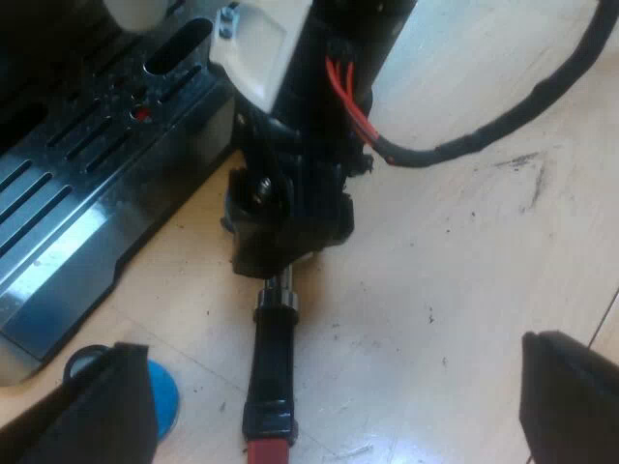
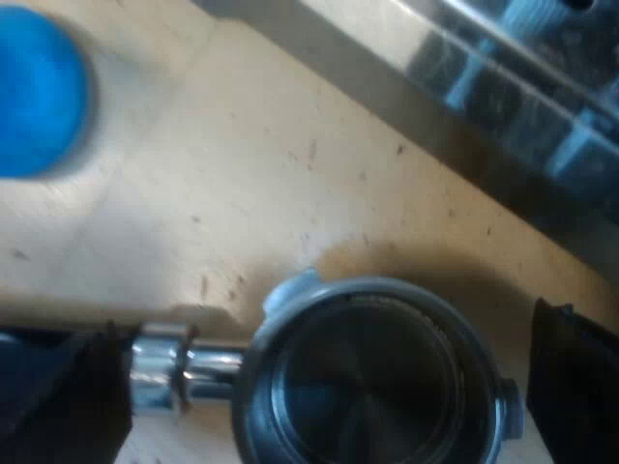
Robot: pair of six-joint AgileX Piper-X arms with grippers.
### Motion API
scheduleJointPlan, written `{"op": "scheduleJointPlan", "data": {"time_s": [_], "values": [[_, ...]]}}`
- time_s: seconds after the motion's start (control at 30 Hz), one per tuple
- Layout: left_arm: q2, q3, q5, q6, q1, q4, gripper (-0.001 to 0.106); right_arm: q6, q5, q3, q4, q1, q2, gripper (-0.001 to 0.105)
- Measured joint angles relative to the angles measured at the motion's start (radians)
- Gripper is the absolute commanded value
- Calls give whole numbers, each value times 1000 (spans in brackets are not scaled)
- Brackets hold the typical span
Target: Put the handle in the coffee machine
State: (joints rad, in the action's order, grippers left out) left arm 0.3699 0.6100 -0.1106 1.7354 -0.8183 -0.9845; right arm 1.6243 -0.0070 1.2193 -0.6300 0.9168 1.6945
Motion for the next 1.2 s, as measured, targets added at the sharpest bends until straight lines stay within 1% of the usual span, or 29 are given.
{"op": "scheduleJointPlan", "data": {"time_s": [0.1,0.17,0.37,0.47,0.67,0.73,0.77,0.8,0.83,0.9,0.93,1.0,1.03,1.1,1.13,1.17,1.2], "values": [[0,0,0,0,0,0,77,19,7,0,-23,0,16,85],[0,0,0,0,0,0,77,21,29,0,-39,0,24,85],[0,0,0,0,0,0,77,24,36,1,-42,-3,29,85],[0,0,0,0,0,0,77,25,-2,2,-37,-12,45,85],[0,0,0,0,0,0,77,28,-12,2,-24,-26,68,85],[0,0,0,0,0,0,77,28,-10,2,-18,-26,68,83],[0,0,0,0,0,0,77,28,-10,2,-18,-26,68,81],[0,0,0,0,0,0,77,28,-10,2,-18,-26,68,76],[0,0,0,0,0,0,77,28,-10,2,-18,-26,68,75],[0,0,0,0,0,0,77,28,-10,2,-18,-26,68,63],[0,0,0,0,0,0,77,28,-10,2,-18,-26,68,61],[0,0,0,0,0,0,77,28,-12,4,-18,-26,68,51],[0,0,0,0,0,0,77,28,-12,4,-18,-26,68,48],[0,0,0,0,0,0,77,21,-12,4,-23,-26,68,33],[0,0,0,0,0,0,77,20,-12,6,-26,-26,68,29],[0,0,0,0,0,0,77,18,-12,8,-32,-26,68,20],[0,0,0,0,0,0,77,18,-12,8,-39,-26,68,8]]}}
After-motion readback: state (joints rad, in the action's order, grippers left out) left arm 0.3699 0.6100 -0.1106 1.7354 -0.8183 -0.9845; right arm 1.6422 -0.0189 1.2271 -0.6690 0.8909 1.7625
